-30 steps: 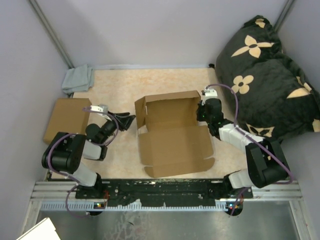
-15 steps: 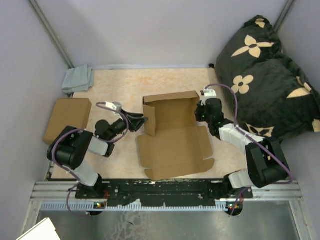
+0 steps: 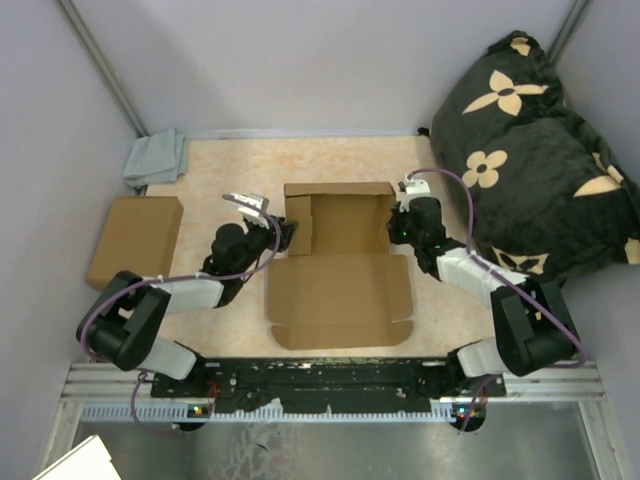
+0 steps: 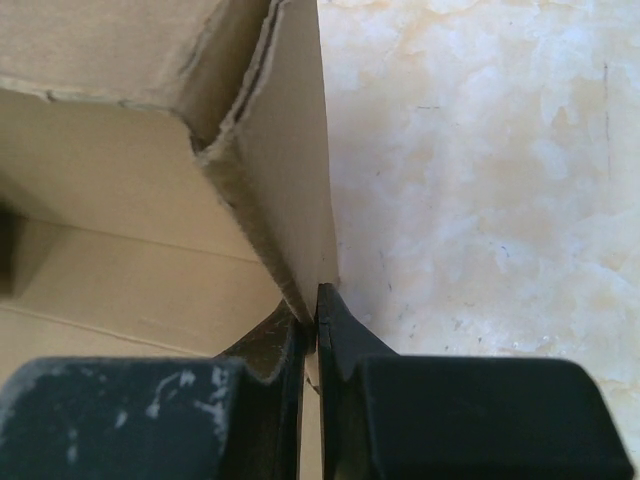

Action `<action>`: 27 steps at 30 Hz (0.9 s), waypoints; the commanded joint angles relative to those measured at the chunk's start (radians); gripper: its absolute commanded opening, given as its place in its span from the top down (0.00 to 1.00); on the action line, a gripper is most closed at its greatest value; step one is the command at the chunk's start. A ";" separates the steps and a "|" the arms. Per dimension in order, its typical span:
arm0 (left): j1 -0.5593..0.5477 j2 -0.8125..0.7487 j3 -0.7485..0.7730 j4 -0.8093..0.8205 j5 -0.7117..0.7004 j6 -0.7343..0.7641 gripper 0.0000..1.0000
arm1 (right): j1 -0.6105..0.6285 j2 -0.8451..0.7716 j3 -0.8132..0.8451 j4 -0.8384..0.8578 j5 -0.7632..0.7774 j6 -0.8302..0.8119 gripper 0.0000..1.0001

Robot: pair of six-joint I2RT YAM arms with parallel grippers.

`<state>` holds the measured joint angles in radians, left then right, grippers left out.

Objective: Fold the paper box

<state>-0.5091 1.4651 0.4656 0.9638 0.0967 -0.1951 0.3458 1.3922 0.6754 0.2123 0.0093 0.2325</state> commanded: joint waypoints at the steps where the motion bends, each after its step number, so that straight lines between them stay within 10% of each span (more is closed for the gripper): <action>1: -0.019 -0.015 0.043 -0.143 -0.215 0.055 0.50 | 0.026 -0.046 0.008 0.051 -0.034 0.005 1.00; 12: -0.077 0.071 0.083 -0.112 -0.403 0.072 0.57 | 0.068 -0.074 -0.018 0.073 -0.018 0.003 1.00; 19: -0.169 0.113 0.189 -0.259 -0.666 0.121 1.00 | 0.115 -0.083 -0.017 0.047 0.061 0.038 1.00; 27: -0.245 0.173 0.327 -0.517 -0.990 0.044 1.00 | 0.144 -0.065 0.001 0.011 0.145 0.106 1.00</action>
<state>-0.7208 1.6119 0.7464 0.5606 -0.7116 -0.1154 0.4606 1.3552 0.6479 0.1982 0.1204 0.2913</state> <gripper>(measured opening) 0.037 0.050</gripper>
